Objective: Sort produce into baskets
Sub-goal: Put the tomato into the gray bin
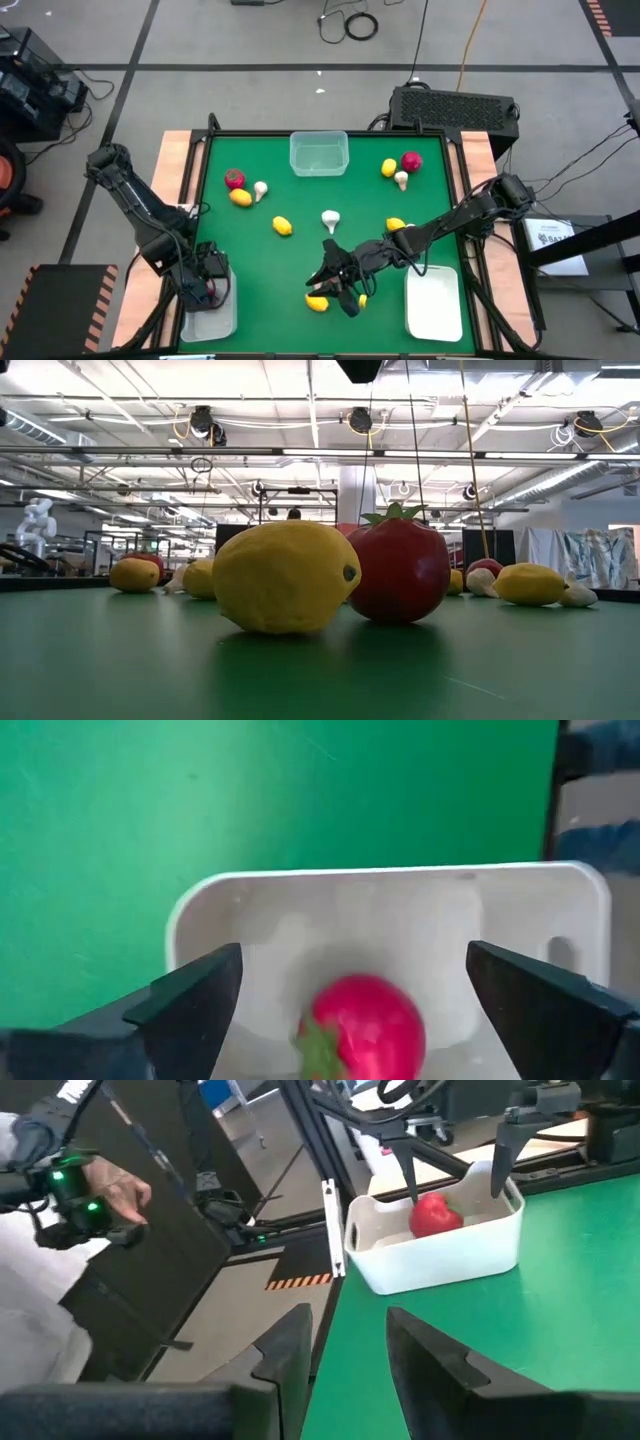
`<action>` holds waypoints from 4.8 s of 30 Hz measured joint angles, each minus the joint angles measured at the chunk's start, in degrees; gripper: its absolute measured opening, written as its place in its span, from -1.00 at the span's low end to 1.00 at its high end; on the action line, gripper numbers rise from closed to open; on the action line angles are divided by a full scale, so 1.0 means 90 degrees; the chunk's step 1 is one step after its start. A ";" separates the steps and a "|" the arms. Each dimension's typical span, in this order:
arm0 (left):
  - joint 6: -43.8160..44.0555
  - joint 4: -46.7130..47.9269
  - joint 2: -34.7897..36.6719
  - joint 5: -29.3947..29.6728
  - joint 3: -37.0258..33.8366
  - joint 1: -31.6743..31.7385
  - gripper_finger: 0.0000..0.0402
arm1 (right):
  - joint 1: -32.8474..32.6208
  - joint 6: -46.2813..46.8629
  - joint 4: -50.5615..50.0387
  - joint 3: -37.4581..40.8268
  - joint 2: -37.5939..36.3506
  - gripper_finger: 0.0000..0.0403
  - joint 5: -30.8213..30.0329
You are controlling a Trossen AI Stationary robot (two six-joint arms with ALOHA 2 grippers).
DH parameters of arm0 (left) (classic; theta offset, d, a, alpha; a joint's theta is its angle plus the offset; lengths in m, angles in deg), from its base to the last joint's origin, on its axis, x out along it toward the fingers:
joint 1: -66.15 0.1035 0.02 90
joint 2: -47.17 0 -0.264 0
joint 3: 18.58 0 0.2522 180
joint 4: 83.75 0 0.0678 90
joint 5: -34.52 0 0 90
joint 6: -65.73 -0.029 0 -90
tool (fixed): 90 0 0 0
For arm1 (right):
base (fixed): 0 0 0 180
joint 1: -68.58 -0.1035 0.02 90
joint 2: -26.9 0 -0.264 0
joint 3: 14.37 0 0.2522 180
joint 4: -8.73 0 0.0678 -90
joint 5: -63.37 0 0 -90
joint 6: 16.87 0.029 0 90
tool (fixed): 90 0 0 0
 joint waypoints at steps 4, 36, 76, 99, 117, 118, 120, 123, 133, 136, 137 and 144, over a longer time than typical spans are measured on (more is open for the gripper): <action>0.0393 -0.0022 0.0010 -0.0167 0.0126 0.0245 0.95 | 0.0000 0.0014 -0.0157 0.0000 -0.0111 -0.39 0.0040; -0.1647 0.2152 -0.0803 0.0830 0.1939 0.6934 0.80 | -0.0068 0.0847 -0.4611 -0.0002 -0.1993 -0.39 0.0034; -0.2920 -0.0353 -0.1391 0.0404 -0.0584 1.0231 0.80 | -0.0066 -0.0002 -0.5129 -0.0002 -0.1983 -0.39 0.0032; -0.2753 -0.1086 -0.1391 0.0846 -0.0809 1.0272 0.70 | -0.0053 0.0022 -0.5144 -0.0002 -0.1983 -0.39 0.0032; -0.2756 0.0749 -0.0177 -0.0107 0.0452 0.9855 0.60 | -0.0063 -0.0012 -0.5061 -0.0002 -0.1983 -0.39 0.0032; -0.2717 0.0864 0.0010 -0.0328 0.0548 0.9739 0.60 | -0.0063 -0.0012 -0.5061 -0.0002 -0.1983 -0.39 0.0032; -0.2529 0.1042 0.0385 -0.0901 0.0665 0.9407 0.60 | -0.0063 -0.0008 -0.5059 -0.0002 -0.1983 -0.39 0.0032; -0.1966 0.1060 0.0923 -0.1544 0.0692 0.8657 0.60 | -0.0063 -0.0010 -0.5047 -0.0002 -0.1983 -0.39 0.0008; 0.0237 -0.0091 0.1351 -0.1908 0.0692 0.4756 0.60 | -0.0034 -0.0666 -0.4324 -0.0002 -0.1981 -0.39 -0.0218; 0.0782 -0.0807 0.1124 -0.1819 0.0692 0.3561 0.60 | 0.0034 -0.0895 -0.4027 -0.0002 -0.1981 -0.39 -0.0221; 0.0966 -0.0891 0.1025 -0.1773 0.0692 0.3228 0.60 | 0.0065 -0.0954 -0.3927 -0.0002 -0.1981 -0.39 -0.0220; 0.1937 -0.1034 0.0212 -0.1704 0.0692 0.1259 0.61 | 0.0267 -0.1034 -0.3697 -0.0002 -0.1981 -0.39 -0.0217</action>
